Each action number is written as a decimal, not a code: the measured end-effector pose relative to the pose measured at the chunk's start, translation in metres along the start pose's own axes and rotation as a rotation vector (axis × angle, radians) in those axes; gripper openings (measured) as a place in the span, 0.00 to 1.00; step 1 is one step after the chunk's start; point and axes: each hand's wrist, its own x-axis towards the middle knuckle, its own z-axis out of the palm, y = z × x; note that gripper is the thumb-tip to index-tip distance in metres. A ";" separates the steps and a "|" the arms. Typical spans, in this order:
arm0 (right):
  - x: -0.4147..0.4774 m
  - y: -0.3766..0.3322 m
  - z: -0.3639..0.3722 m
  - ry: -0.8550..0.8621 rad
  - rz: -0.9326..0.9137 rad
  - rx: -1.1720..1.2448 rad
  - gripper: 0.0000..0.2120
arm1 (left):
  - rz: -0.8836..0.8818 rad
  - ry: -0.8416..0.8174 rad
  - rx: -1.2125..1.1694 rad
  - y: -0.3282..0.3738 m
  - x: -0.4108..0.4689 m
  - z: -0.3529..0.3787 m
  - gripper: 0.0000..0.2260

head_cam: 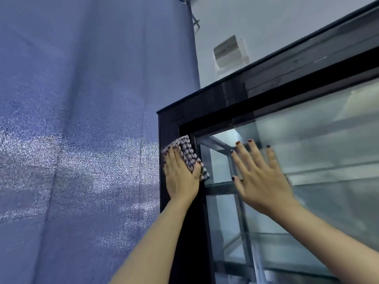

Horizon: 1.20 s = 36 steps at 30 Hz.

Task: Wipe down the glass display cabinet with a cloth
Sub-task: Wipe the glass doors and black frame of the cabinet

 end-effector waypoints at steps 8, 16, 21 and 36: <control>0.000 -0.001 0.004 0.071 -0.020 0.069 0.30 | 0.152 0.142 -0.021 0.013 0.097 -0.004 0.30; -0.001 -0.001 0.006 0.075 -0.018 -0.001 0.31 | 0.262 0.202 -0.153 0.008 0.122 -0.004 0.25; -0.003 -0.002 0.002 0.043 0.002 -0.015 0.31 | 0.234 0.218 -0.090 -0.009 0.051 0.011 0.25; -0.002 -0.002 0.011 0.152 -0.003 0.008 0.31 | 0.036 0.253 -0.250 0.070 0.129 -0.006 0.24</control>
